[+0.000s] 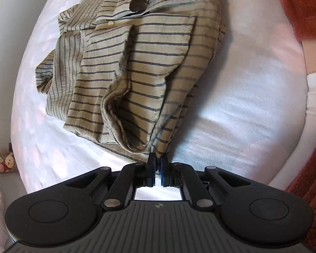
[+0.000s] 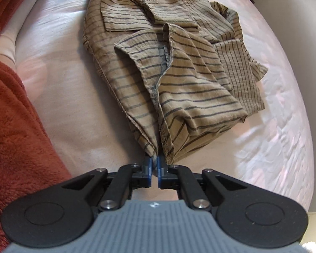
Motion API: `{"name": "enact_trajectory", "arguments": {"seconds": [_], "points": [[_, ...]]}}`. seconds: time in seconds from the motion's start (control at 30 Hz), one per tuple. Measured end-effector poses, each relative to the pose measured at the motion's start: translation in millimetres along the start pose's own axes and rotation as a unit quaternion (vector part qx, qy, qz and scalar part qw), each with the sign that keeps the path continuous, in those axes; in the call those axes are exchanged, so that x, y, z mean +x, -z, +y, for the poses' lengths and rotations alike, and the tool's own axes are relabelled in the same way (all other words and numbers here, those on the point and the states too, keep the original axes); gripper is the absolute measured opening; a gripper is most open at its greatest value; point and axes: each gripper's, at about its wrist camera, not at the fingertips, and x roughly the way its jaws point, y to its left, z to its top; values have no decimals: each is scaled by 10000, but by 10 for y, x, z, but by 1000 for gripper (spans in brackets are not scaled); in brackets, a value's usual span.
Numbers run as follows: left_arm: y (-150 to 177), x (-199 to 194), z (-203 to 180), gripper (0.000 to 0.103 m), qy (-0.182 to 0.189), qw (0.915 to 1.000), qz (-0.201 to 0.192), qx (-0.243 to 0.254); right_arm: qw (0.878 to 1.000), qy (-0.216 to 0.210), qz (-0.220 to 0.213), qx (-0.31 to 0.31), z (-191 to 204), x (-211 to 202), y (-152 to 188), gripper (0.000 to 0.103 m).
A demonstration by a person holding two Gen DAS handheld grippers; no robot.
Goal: Fold clothes
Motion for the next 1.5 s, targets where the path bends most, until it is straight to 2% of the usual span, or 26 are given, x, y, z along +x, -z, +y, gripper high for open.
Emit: {"name": "enact_trajectory", "arguments": {"seconds": [0.07, 0.13, 0.17, 0.2, 0.27, 0.3, 0.33, 0.37, 0.4, 0.43, 0.5, 0.53, 0.6, 0.63, 0.7, 0.77, 0.83, 0.9, 1.07, 1.1, 1.13, 1.27, 1.4, 1.5], "points": [[21, -39, -7, 7, -89, 10000, -34, -3, 10000, -3, -3, 53, -9, -2, 20, 10], [42, -84, -53, 9, -271, 9995, -102, 103, 9996, 172, -188, 74, 8, -71, 44, 12], [50, -110, -78, 12, -368, 9991, -138, 164, 9992, 258, -269, 105, 13, -107, 55, 24], [53, -147, -99, 16, -465, 9985, -187, 218, 9987, 336, -329, 177, 9, -148, 64, 41], [59, -237, -85, 19, -587, 9976, -327, 195, 9971, 438, -499, 359, -26, -247, 85, 50], [66, -293, -63, 23, -614, 9972, -420, 125, 9956, 476, -628, 505, -56, -309, 105, 63], [80, -377, -6, 25, -561, 9968, -567, -84, 9931, 579, -763, 671, -87, -369, 122, 71], [94, -460, 51, 31, -508, 9957, -713, -292, 9892, 778, -903, 849, -105, -440, 139, 89], [114, -546, 118, 39, -459, 9936, -878, -536, 9844, 977, -1043, 1026, -123, -511, 155, 99], [145, -635, 207, 42, -421, 9894, -1087, -864, 9791, 1124, -1166, 1230, -147, -579, 171, 99], [210, -788, 388, 47, -388, 9767, -1446, -1536, 9668, 1173, -1383, 1802, -249, -698, 201, 99], [240, -849, 484, 49, -382, 9682, -1637, -1852, 9561, 1156, -1559, 2195, -342, -741, 220, 99], [295, -954, 634, 58, -450, 9471, -2131, -2357, 9333, 1235, -1812, 2842, -455, -836, 250, 99], [314, -981, 710, 60, -479, 9362, -2324, -2591, 9263, 1251, -1876, 3019, -495, -855, 236, 99], [334, -946, 843, 72, -404, 9246, -2388, -2941, 9110, 1282, -2002, 3369, -577, -892, 208, 100], [354, -911, 976, 74, -328, 9116, -2448, -3285, 8961, 1276, -2115, 3687, -656, -926, 181, 100], [375, -876, 1109, 74, -252, 8973, -2504, -3626, 8907, 1077, -2165, 3849, -728, -936, 149, 100], [395, -840, 1242, 74, -175, 8818, -2557, -3960, 8916, 822, -2187, 3878, -831, -896, 114, 100], [446, -740, 1577, 73, 6, 8388, -2655, -4754, 8818, 177, -2284, 4123, -1091, -760, 53, 100], [453, -681, 1655, 73, 7, 8343, -2619, -4852, 8834, 193, -2258, 4102, -1150, -731, 21, 100], [455, -622, 1729, 73, 12, 8321, -2581, -4910, 8850, 210, -2231, 4082, -1208, -701, -10, 100], [407, -376, 1977, 73, 61, 8462, -2425, -4744, 8927, 118, -2136, 3965, -1476, -498, -112, 100], [270, -45, 2128, 73, 26, 8757, -2259, -4267, 9045, 33, -1929, 3803, -1771, -150, -189, 100], [156, 249, 2208, 73, 108, 8918, -2196, -3954, 9146, -108, -1772, 3633, -1965, 160, -265, 100]]}}
